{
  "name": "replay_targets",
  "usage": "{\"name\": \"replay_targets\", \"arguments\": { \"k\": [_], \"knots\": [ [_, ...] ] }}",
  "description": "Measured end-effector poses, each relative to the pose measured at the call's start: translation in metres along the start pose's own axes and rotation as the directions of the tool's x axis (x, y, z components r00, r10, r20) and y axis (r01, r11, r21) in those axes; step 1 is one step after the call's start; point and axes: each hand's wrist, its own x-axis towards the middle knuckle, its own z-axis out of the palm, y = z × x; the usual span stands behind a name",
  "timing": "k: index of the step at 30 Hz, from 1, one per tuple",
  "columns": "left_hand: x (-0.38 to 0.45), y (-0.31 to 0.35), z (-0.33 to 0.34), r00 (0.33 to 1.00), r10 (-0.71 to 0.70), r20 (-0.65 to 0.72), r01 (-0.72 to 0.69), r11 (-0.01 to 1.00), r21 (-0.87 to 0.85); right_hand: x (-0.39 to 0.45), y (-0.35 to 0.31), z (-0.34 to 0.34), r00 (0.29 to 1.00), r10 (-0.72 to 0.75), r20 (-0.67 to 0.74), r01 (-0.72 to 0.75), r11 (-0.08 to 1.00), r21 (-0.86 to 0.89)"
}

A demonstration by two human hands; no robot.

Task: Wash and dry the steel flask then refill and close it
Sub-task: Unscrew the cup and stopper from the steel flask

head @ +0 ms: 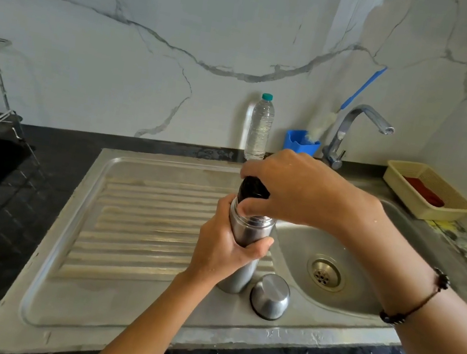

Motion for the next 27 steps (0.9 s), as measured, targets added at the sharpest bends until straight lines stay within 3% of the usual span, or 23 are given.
{"name": "replay_targets", "arguments": {
  "k": [4, 9, 13, 15, 17, 22, 24, 27],
  "knots": [
    [0.001, 0.002, -0.001, 1.0, -0.015, 0.02, 0.015, 1.0, 0.006, -0.005, -0.003, -0.011, 0.997, -0.068, 0.036, 0.066, 0.997, 0.042],
    [0.001, 0.005, -0.005, 0.998, -0.033, 0.045, 0.033, 0.999, 0.013, -0.028, 0.0, -0.038, 0.997, -0.071, -0.033, 0.073, 0.995, 0.069],
    [0.002, 0.003, -0.008, 0.996, -0.02, 0.084, 0.016, 0.999, 0.05, -0.063, -0.011, -0.032, 0.971, -0.049, 0.232, 0.045, 0.999, 0.021],
    [0.002, 0.001, -0.008, 0.995, -0.024, 0.093, 0.019, 0.998, 0.058, -0.072, -0.019, -0.007, 0.932, -0.04, 0.361, 0.016, 0.998, 0.069],
    [0.002, -0.002, -0.009, 0.995, -0.028, 0.093, 0.024, 0.998, 0.051, -0.075, -0.026, 0.032, 0.916, -0.027, 0.401, -0.04, 0.986, 0.16],
    [0.003, 0.002, -0.011, 0.997, 0.01, 0.082, -0.017, 0.997, 0.079, -0.07, -0.05, 0.131, 0.943, 0.234, 0.236, -0.297, 0.911, 0.285],
    [0.003, 0.004, -0.011, 0.996, 0.008, 0.093, -0.015, 0.997, 0.078, -0.067, -0.059, 0.148, 0.921, 0.361, 0.147, -0.39, 0.848, 0.358],
    [0.005, 0.006, -0.012, 0.993, -0.01, 0.115, 0.001, 0.997, 0.073, -0.063, -0.067, 0.163, 0.895, 0.44, 0.07, -0.428, 0.806, 0.409]
  ]
}}
